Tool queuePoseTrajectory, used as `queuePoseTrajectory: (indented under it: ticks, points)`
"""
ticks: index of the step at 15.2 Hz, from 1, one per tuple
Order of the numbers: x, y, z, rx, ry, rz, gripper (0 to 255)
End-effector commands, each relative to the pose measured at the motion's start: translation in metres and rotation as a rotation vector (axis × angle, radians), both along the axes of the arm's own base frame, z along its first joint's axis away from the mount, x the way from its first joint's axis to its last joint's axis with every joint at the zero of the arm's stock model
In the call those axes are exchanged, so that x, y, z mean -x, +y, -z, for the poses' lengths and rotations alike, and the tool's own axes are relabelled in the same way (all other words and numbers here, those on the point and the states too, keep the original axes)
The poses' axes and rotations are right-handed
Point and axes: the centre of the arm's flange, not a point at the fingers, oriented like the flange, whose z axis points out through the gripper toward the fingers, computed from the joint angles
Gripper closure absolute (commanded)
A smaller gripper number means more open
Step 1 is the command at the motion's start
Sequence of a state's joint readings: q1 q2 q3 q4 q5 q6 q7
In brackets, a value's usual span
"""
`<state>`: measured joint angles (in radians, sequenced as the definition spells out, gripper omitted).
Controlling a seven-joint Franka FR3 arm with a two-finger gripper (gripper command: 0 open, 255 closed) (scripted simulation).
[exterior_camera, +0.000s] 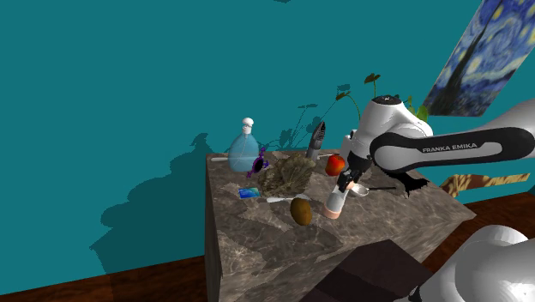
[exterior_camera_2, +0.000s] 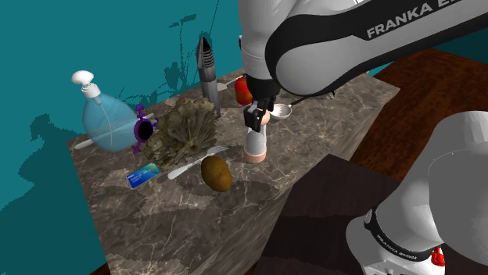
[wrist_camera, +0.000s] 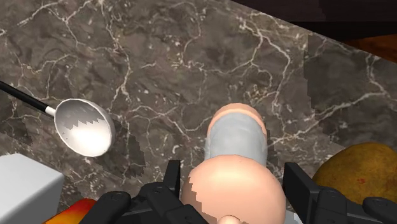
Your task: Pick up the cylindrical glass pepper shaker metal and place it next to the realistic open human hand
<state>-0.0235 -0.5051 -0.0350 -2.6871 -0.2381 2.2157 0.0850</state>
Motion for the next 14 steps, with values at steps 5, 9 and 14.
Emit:
queuePoseTrajectory:
  ticks: [5,9,14]
  points:
    - [0.000,0.000,-0.005,0.000,0.001,0.000,255]
    - [0.000,0.000,-0.026,0.000,0.001,0.000,255]
    - [0.000,0.000,-0.052,0.000,0.001,0.000,255]
